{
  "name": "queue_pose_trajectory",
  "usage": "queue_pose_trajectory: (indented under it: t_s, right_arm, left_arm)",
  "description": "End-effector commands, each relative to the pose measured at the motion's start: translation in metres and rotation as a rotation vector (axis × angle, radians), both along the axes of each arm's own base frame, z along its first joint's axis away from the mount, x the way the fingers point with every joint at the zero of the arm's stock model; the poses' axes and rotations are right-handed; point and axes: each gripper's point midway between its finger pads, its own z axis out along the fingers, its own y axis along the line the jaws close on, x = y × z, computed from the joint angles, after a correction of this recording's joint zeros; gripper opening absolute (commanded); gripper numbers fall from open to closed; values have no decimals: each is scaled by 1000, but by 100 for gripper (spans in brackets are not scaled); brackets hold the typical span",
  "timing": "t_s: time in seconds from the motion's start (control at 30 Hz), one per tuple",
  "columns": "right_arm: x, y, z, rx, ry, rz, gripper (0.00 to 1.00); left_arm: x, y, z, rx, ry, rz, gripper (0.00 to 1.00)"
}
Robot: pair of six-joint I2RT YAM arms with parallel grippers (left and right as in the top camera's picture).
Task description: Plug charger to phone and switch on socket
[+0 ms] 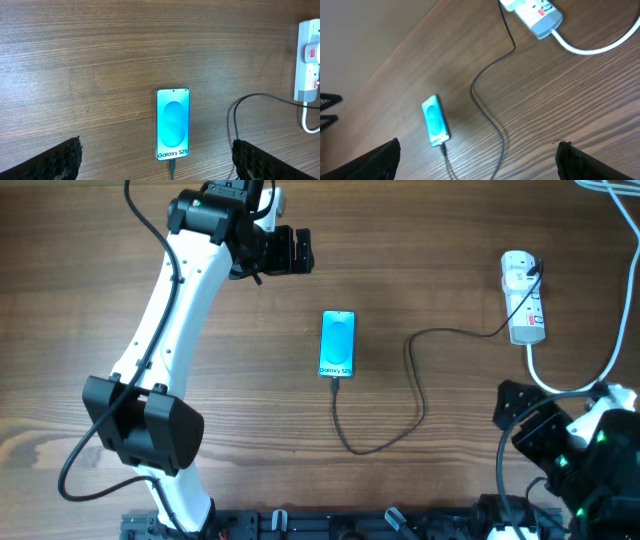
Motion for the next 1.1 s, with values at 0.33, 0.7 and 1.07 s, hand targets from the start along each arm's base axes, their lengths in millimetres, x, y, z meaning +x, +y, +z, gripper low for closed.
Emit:
queue_pose_trajectory:
  t_s: [0.33, 0.7, 1.07]
  right_arm:
    - [15, -5, -1, -251, -440, 91, 100]
    - [67, 8, -33, -439, -771, 189, 100]
    - [83, 12, -84, -631, -753, 291, 100]
  left_arm:
    - [0, 1, -2, 0, 7, 11, 100]
    - [0, 1, -2, 0, 8, 12, 100]
    - [0, 1, -2, 0, 8, 12, 100]
